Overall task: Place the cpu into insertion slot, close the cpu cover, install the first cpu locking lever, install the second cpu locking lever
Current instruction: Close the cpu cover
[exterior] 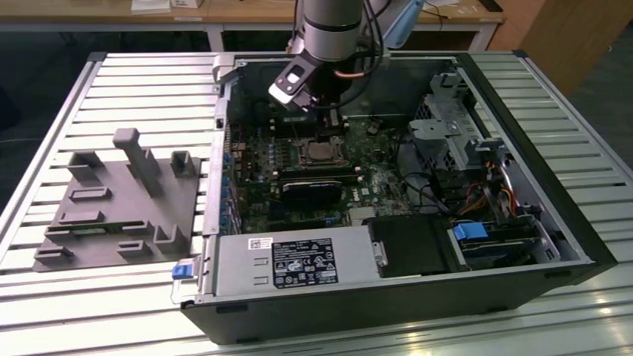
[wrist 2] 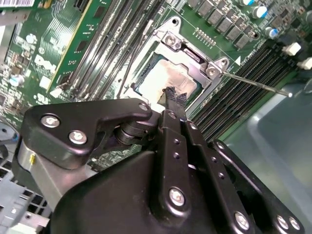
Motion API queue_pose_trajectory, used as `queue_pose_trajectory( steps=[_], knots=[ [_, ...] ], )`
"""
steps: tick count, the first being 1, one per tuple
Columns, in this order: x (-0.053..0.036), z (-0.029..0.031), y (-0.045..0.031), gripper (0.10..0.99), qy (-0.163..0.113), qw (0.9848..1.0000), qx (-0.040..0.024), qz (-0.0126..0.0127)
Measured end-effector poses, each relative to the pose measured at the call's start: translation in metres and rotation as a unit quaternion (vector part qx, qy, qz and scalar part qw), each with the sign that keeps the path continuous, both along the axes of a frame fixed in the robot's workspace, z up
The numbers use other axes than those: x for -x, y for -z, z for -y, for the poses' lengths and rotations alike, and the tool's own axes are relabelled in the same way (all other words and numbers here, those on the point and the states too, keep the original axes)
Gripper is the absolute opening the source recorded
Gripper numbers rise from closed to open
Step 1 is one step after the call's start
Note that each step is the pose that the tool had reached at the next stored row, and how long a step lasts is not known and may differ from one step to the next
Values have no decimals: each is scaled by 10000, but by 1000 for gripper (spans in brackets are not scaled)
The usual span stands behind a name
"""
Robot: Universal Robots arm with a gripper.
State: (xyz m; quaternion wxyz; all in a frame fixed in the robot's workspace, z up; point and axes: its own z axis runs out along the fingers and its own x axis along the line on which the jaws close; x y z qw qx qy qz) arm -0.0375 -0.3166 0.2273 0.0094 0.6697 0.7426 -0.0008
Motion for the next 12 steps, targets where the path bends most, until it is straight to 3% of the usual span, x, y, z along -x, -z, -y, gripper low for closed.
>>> queue_pose_trajectory(
  steps=[6, 12],
  knots=[
    [0, 0, 1, 102, -380, 9993, 0, 0],
    [0, 0, 2, 102, -753, 9972, 0, 0]
  ],
)
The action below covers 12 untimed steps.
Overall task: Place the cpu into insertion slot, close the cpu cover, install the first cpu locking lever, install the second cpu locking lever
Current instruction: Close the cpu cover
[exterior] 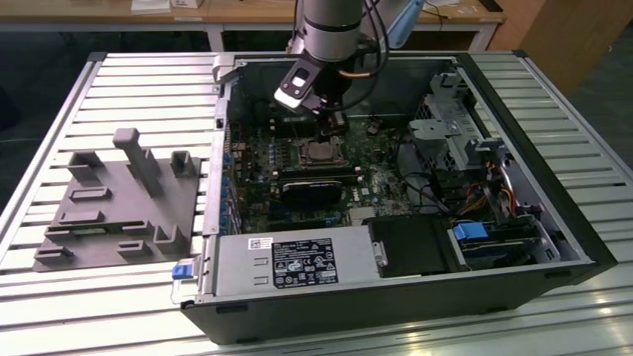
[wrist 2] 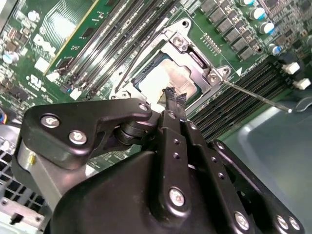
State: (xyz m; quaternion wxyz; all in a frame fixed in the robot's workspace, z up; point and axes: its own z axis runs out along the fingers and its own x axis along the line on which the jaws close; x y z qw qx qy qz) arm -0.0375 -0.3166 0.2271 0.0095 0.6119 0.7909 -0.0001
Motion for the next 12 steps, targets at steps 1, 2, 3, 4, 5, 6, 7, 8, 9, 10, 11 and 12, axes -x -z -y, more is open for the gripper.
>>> queue_pose_trajectory(
  steps=[1, 2, 3, 4, 5, 6, 7, 8, 9, 10, 11, 12],
  knots=[
    [0, 0, 0, 102, -64, 10000, 0, 0],
    [0, 0, 0, 102, -123, 9999, 1, 0],
    [0, 0, 0, 102, -181, 9998, 1, 0],
    [0, 0, 1, 102, -240, 9997, 1, 0],
    [0, 0, 1, 102, -302, 9995, 1, 0],
    [0, 0, 1, 102, -365, 9993, 1, 0],
    [0, 0, 1, 102, -429, 9991, 2, 0],
    [0, 0, 1, 102, -493, 9988, 2, 0],
    [0, 0, 2, 102, -559, 9984, 2, 0],
    [0, 0, 2, 102, -620, 9981, 3, 0],
    [0, 0, 2, 102, -681, 9977, 4, 0],
    [0, 0, 2, 102, -742, 9972, 5, 0]
  ],
)
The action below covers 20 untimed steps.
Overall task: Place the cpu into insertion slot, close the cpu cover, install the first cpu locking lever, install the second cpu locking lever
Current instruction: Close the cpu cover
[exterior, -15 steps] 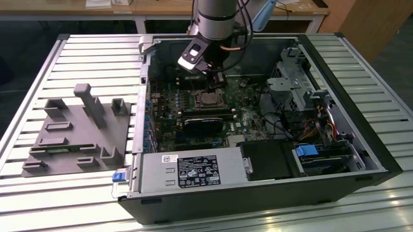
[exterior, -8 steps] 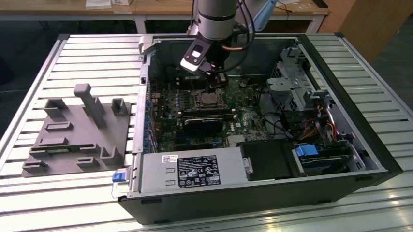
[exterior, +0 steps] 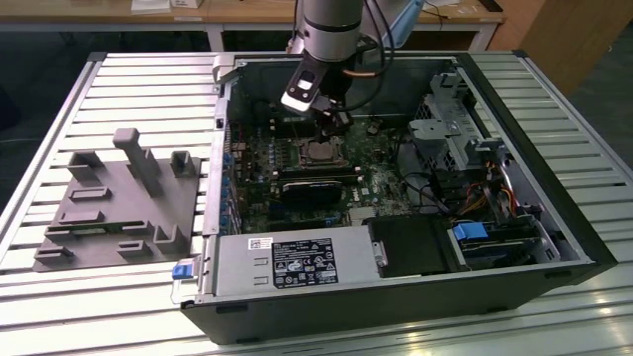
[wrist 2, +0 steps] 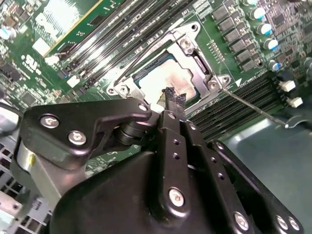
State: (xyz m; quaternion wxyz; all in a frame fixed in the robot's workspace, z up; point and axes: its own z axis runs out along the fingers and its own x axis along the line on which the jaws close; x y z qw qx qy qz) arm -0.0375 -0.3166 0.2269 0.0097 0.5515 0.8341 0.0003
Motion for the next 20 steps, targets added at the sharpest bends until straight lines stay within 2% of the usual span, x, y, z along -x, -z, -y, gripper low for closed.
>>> queue_pose_trajectory(
  steps=[5, 10, 15, 20],
  knots=[
    [0, 0, 0, 102, -302, 9995, 3, 0],
    [0, 0, 0, 102, -594, 9982, 4, 0],
    [0, 0, 1, 102, -878, 9961, 5, 0],
    [0, 0, 1, 102, -1144, 9934, 5, 0]
  ],
)
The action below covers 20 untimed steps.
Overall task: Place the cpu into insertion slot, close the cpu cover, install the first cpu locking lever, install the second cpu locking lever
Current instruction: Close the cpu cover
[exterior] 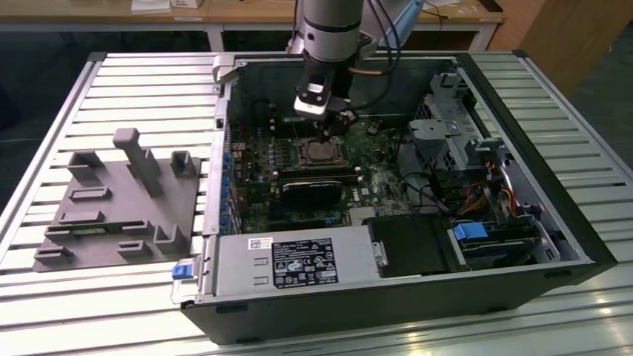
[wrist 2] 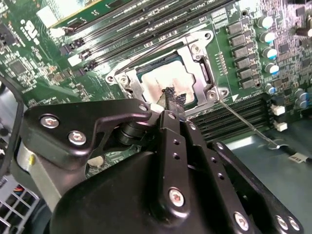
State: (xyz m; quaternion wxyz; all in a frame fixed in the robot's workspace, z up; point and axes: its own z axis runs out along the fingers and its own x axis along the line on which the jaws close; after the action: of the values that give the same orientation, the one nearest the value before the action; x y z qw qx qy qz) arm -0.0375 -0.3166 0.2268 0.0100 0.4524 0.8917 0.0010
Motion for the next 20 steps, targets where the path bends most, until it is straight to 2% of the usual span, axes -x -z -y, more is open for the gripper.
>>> queue_pose_trajectory(
  steps=[6, 11, 16, 20],
  knots=[
    [0, 0, 0, 102, -306, 9995, 1, 0],
    [0, 1, 0, 102, -568, 9984, 1, 0],
    [0, 2, 0, 102, -821, 9966, 2, 0],
    [0, 2, 0, 102, -1039, 9946, 3, 0]
  ],
)
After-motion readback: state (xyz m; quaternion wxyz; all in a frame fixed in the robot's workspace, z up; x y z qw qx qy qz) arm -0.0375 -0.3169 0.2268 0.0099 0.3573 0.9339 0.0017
